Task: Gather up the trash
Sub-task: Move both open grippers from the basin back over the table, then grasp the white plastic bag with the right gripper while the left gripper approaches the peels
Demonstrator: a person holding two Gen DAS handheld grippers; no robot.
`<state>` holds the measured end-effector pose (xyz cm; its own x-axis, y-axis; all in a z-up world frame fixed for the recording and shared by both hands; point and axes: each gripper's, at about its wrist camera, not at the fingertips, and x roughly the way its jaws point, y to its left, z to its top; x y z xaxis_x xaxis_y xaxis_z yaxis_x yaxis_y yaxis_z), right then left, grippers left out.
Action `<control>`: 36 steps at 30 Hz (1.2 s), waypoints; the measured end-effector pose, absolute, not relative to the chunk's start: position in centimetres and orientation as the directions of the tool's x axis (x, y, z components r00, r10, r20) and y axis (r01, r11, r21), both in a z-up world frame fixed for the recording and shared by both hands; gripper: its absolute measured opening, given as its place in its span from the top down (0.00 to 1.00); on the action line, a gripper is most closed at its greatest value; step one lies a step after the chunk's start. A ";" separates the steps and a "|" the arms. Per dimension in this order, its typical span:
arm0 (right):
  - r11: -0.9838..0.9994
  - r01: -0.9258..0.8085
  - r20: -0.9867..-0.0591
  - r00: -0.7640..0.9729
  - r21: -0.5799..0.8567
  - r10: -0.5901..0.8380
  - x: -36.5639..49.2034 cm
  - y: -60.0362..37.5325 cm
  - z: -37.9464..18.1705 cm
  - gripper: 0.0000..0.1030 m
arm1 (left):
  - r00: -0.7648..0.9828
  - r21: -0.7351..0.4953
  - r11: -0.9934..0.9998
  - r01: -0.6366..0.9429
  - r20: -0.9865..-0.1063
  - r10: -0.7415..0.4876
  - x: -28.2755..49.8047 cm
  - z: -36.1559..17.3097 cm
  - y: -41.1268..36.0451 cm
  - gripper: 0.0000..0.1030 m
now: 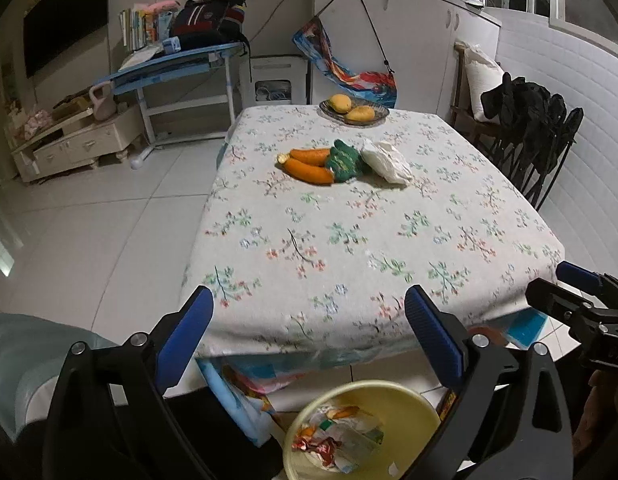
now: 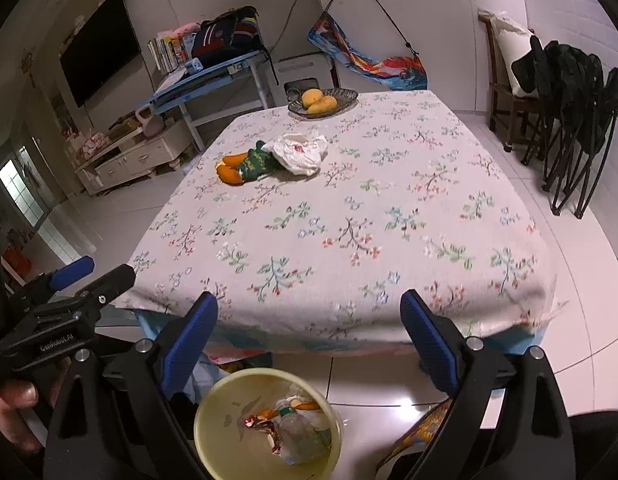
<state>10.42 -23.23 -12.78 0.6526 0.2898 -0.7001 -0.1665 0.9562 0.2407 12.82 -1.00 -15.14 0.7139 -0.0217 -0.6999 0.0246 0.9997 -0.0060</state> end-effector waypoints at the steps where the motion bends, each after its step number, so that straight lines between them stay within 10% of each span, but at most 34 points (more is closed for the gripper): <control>1: 0.957 -0.169 -0.699 0.655 0.236 0.288 10.6 -23.3 -12.7 0.14 | 0.716 -0.004 1.000 0.023 -0.697 -0.020 13.1 -15.0 -0.9 0.09; 36: 0.947 -0.258 -0.692 0.648 0.192 0.317 20.6 -21.5 -11.5 0.12 | 0.715 0.026 1.000 -0.004 -0.699 0.021 22.9 -14.7 1.2 0.07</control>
